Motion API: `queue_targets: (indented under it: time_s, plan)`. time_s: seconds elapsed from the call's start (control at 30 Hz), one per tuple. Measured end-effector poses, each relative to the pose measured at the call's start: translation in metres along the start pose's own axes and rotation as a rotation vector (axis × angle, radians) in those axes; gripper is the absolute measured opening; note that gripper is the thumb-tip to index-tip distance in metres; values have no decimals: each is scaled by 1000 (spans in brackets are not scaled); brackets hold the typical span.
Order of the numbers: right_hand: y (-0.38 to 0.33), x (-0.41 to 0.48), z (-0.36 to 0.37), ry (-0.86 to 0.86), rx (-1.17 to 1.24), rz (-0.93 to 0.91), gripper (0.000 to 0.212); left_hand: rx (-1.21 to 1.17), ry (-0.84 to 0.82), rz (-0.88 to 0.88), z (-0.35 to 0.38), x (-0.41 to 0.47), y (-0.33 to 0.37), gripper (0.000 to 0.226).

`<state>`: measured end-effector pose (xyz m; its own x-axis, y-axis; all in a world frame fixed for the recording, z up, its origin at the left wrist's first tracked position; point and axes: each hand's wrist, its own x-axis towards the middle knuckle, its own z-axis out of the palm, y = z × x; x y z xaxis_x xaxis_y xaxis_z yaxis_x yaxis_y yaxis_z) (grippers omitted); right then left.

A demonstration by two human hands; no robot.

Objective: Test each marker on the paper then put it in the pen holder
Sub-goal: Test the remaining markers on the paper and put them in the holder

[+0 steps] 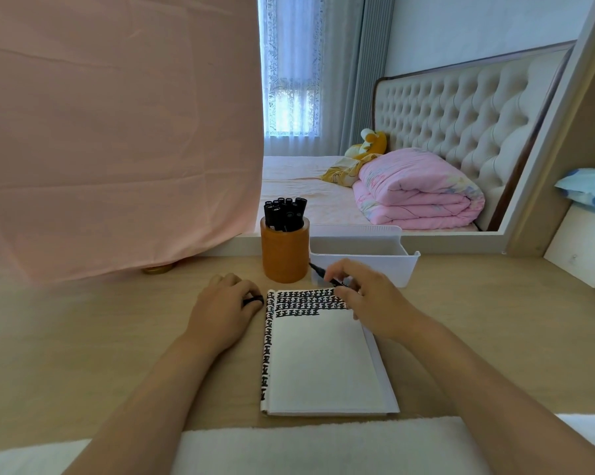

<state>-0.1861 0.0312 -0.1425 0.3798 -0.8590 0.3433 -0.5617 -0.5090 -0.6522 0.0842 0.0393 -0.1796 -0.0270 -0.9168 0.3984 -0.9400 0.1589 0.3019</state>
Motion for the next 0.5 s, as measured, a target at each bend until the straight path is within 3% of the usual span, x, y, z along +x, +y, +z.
queue_targets:
  time_s: [0.13, 0.3, 0.37, 0.5]
  plan:
    - [-2, 1, 1, -32, 177, 43, 34, -52, -45, -8, 3, 0, -2, 24]
    - [2, 3, -2, -27, 292, 56, 55, -203, 57, 27, -12, -1, 15, 23]
    - [5, 2, -2, -27, 311, 34, 47, -253, 42, 116, -20, -3, 31, 18]
    - [-1, -2, -1, 8, 411, 28, 1, -252, -57, 336, -28, -11, 59, 15]
